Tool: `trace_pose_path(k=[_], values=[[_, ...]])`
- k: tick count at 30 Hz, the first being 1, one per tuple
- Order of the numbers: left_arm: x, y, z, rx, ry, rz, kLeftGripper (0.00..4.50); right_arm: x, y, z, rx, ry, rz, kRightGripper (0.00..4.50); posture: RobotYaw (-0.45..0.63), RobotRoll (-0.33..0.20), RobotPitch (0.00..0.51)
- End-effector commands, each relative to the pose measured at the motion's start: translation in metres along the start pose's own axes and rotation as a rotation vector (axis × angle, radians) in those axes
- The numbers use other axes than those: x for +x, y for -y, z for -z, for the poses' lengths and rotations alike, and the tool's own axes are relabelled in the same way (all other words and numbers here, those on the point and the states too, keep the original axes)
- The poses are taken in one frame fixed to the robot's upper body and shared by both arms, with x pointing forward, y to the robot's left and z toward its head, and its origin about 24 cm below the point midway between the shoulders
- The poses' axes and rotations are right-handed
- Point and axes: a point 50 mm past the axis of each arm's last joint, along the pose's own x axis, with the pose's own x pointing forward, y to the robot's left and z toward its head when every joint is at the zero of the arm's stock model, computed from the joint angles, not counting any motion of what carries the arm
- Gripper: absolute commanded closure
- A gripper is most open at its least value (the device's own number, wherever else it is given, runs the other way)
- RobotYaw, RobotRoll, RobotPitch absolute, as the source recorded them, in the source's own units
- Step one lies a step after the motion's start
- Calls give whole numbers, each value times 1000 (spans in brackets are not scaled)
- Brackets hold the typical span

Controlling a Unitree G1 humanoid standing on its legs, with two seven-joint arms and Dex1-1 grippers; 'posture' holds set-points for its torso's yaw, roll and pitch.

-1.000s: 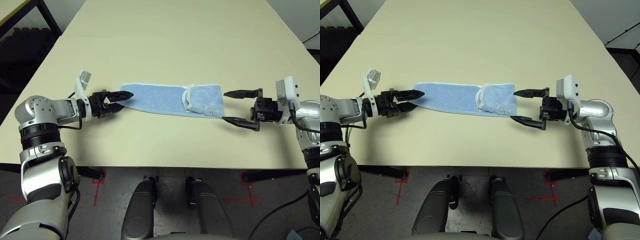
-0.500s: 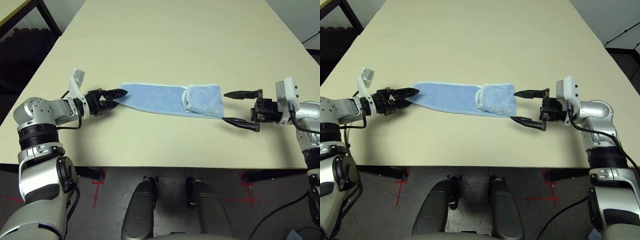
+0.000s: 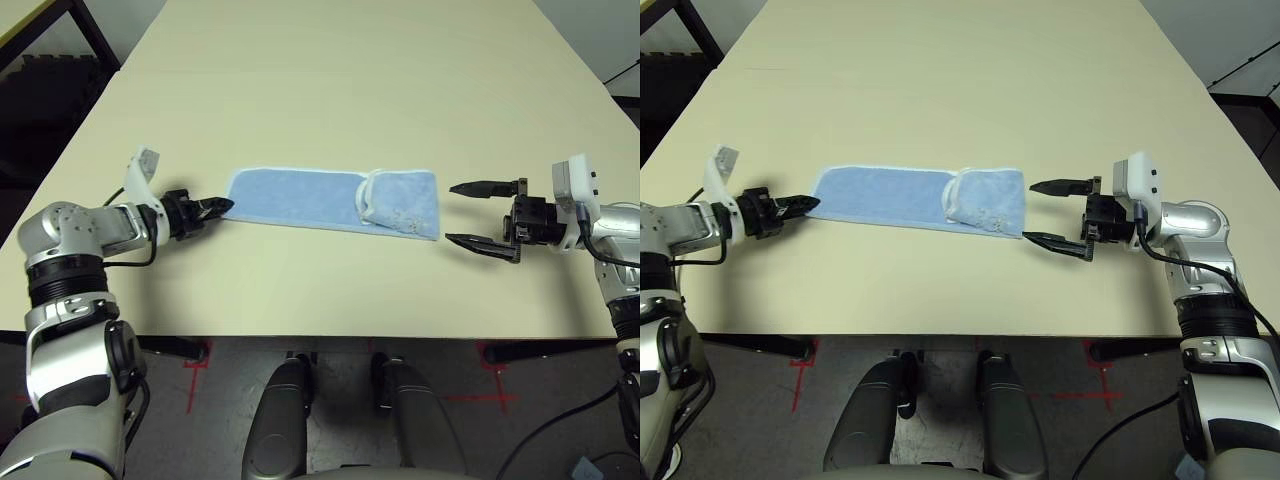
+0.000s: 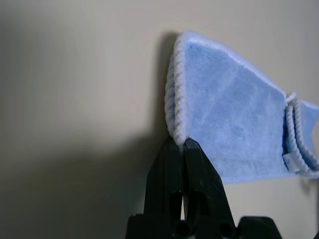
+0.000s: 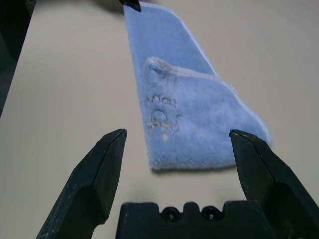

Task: Fold the towel and set it aside.

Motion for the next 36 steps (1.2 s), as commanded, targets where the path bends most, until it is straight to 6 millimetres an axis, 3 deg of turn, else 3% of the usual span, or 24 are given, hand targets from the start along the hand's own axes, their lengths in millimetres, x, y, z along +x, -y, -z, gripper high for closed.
trace_pose_path(k=[1,5,12,14,19,24,36], values=[[-20,-1,4,15,7,-6,4478,0,2,5,36,-9,12,0,132,0,174],[-27,1,5,33,29,-10,4478,3,5,8,55,-4,11,0,149,0,171],[-29,19,-16,167,67,33,4478,5,8,10,60,-4,9,0,153,0,161],[-28,28,-23,206,73,73,4478,5,7,10,58,-3,10,0,150,0,159],[-22,76,-45,374,63,249,4478,5,6,10,55,-4,15,0,144,0,152],[-4,122,-42,495,-12,437,4478,6,6,10,51,-3,21,0,137,0,152],[58,172,-19,616,-84,589,4478,4,7,10,39,-8,45,0,129,0,154]])
